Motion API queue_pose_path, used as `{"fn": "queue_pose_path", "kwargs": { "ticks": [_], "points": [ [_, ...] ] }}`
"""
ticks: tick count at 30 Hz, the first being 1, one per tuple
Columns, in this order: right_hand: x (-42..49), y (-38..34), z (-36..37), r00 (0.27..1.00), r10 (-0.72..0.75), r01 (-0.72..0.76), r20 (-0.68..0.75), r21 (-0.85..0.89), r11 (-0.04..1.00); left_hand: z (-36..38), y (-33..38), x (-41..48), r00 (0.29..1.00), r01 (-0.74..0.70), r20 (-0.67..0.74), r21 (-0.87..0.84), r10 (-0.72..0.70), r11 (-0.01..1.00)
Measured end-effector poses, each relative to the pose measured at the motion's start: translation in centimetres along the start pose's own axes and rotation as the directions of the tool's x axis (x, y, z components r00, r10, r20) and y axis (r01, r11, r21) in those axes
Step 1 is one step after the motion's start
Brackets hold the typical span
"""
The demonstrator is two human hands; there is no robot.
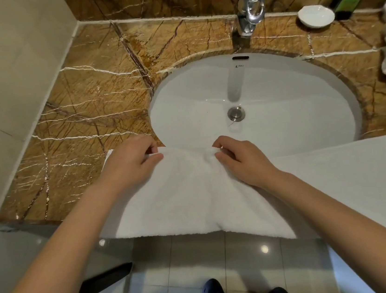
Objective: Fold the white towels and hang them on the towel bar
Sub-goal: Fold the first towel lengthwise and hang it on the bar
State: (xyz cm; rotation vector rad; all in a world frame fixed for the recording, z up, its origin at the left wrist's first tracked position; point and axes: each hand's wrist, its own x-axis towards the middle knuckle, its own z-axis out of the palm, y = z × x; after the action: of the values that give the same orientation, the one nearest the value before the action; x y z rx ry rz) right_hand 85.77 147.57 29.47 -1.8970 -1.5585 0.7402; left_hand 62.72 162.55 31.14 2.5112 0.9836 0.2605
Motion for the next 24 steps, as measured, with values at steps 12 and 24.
{"fn": "queue_pose_path", "kwargs": {
  "ticks": [12, 24],
  "points": [
    [0.7, 1.3, -0.3, 0.973, 0.23, -0.226, 0.002, -0.174, 0.958, 0.8, -1.6, -0.5, 0.983, -0.037, -0.17, 0.213, 0.075, 0.976],
    [-1.6, 4.0, -3.5, 0.99, 0.137, -0.141, -0.035, -0.29, 0.947, 0.0, -3.5, -1.3, 0.965, -0.09, -0.212, 0.275, 0.152, 0.957]
  ]
}}
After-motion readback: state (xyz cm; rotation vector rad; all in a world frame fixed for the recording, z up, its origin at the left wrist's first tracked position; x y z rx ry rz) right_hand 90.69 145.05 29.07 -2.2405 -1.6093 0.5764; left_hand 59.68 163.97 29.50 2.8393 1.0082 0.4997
